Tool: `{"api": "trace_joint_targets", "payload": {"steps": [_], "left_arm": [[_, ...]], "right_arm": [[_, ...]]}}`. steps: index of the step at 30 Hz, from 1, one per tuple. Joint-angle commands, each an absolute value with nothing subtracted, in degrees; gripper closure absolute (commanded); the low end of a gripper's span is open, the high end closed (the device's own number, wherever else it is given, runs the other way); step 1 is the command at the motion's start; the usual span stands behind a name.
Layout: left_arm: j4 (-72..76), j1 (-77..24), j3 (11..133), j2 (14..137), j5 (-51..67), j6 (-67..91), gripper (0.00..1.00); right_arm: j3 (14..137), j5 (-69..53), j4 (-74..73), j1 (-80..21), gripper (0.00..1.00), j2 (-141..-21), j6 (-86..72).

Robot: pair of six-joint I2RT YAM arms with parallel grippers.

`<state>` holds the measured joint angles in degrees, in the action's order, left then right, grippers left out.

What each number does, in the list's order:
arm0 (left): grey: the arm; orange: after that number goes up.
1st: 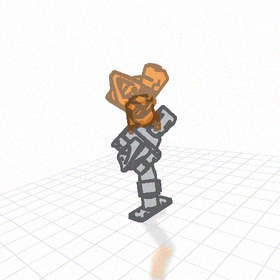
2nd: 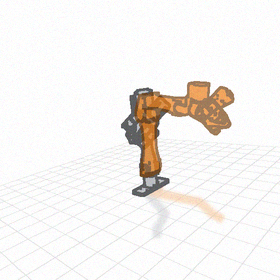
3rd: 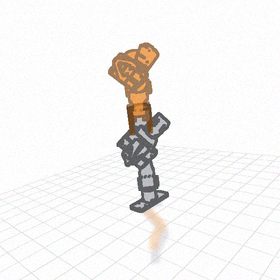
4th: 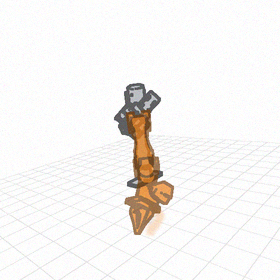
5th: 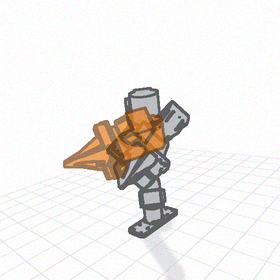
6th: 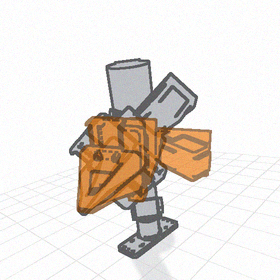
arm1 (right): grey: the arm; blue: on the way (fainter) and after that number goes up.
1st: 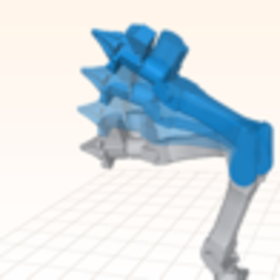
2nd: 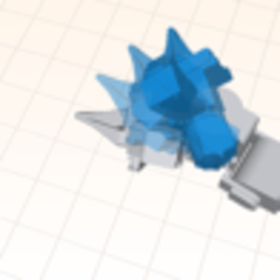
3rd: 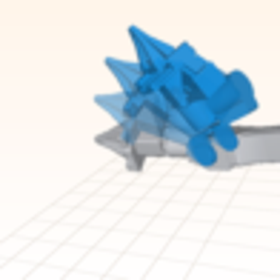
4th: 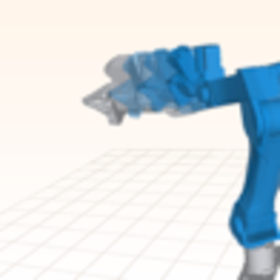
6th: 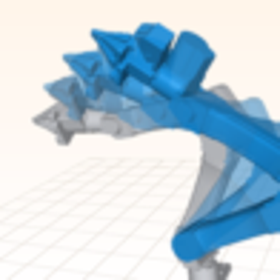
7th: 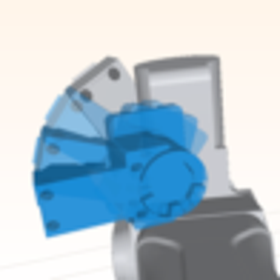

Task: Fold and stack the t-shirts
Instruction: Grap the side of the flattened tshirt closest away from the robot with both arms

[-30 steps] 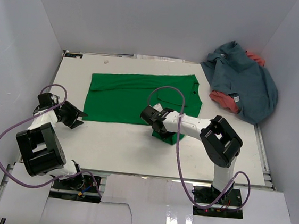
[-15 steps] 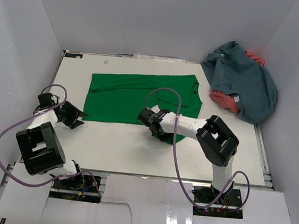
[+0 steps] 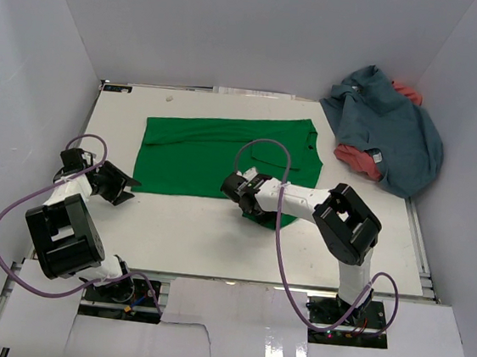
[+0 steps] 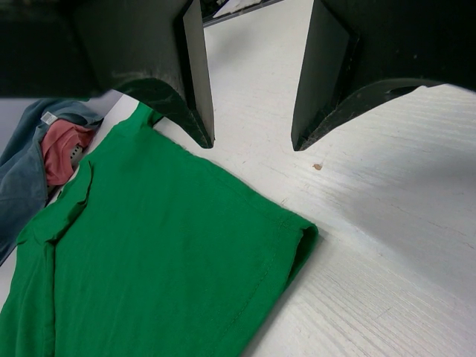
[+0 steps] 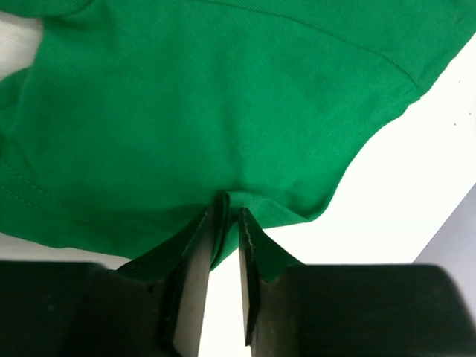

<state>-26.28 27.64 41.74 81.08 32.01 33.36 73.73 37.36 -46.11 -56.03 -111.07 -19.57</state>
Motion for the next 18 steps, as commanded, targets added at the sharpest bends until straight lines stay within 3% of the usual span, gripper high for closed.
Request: {"api": "trace_joint_targets", "payload": {"steps": [1, 6, 11, 18], "left_arm": [[-25.1, 28.0, 43.1, 80.5, 33.0, 32.4, 0.44], [-25.1, 28.0, 43.1, 80.3, 33.0, 32.3, 0.44], [-25.0, 28.0, 43.2, 80.6, 32.9, 32.3, 0.44], [-25.0, 28.0, 43.2, 81.6, 32.6, 32.5, 0.44]], "right_arm": [[75.9, 39.9, -47.9, -56.4, 0.75, -111.4, -21.6], [76.1, 40.9, -48.4, -56.4, 0.76, -111.6, -22.5], [76.3, 41.5, -49.0, -56.4, 0.92, -112.1, -23.2], [75.9, 41.0, -49.3, -56.3, 0.92, -109.4, -24.8]]}}
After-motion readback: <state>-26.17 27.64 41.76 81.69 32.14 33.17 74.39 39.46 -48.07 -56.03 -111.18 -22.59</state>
